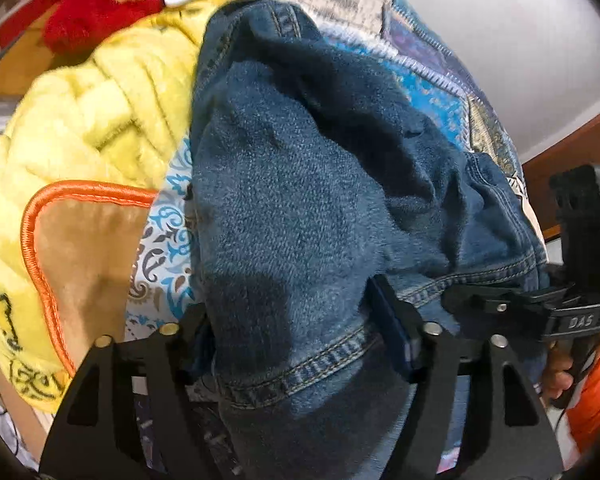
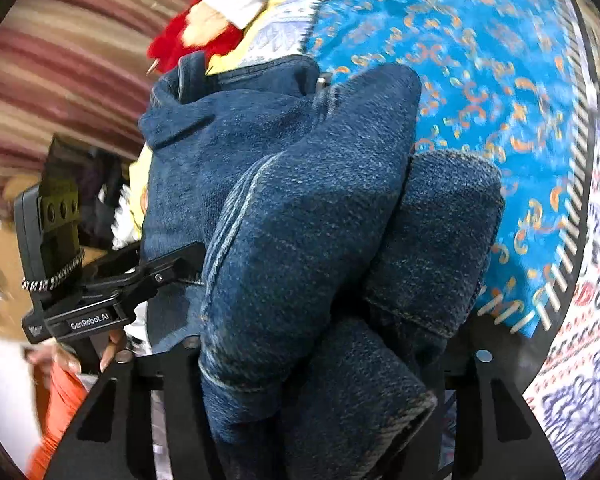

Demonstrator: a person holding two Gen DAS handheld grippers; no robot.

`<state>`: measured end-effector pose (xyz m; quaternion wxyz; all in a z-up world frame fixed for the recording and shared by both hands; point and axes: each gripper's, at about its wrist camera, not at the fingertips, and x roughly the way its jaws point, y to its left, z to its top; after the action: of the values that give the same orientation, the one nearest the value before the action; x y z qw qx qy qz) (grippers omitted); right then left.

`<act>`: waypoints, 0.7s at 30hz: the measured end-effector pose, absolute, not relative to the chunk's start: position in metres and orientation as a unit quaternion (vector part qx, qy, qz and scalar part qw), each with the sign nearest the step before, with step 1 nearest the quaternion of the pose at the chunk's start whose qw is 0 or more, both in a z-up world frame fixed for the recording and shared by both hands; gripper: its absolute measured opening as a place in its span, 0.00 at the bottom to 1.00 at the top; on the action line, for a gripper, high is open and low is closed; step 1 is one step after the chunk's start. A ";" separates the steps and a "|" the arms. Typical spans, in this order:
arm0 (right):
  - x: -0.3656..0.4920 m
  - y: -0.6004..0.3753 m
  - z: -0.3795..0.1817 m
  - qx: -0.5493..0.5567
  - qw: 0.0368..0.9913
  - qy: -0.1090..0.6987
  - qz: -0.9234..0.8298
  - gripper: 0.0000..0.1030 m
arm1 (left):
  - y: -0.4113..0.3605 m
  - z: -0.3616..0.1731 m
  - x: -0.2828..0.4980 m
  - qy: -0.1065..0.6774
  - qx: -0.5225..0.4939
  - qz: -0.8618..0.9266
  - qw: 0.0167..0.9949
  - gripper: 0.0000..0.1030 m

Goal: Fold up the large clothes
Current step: 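Lay the folded jacket down with both tools and open them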

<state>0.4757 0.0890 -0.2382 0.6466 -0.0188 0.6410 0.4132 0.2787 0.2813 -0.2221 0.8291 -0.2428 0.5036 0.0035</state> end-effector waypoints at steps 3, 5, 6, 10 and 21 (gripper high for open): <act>0.470 0.088 -0.226 -0.052 0.649 0.628 0.427 0.61 | 0.278 -0.212 0.268 0.494 -0.221 0.016 0.841 0.71; 0.469 0.077 -0.216 -0.068 0.654 0.619 0.431 0.62 | 0.273 -0.200 0.262 0.489 -0.184 0.034 0.852 0.71; 0.467 0.071 -0.211 -0.070 0.657 0.614 0.432 0.62 | 0.270 -0.192 0.260 0.485 -0.154 0.048 0.859 0.71; 0.461 0.048 -0.183 -0.104 0.699 0.567 0.423 0.64 | 0.270 -0.179 0.267 0.466 -0.065 0.084 0.879 0.71; 0.430 0.063 -0.179 -0.200 0.771 0.452 0.402 0.74 | 0.285 -0.189 0.350 0.470 -0.086 0.128 0.869 0.73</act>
<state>0.4301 0.0627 -0.1789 0.7706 -0.2000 0.4524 0.4019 0.3504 0.2847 -0.1893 0.8689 -0.0863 0.4704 0.1280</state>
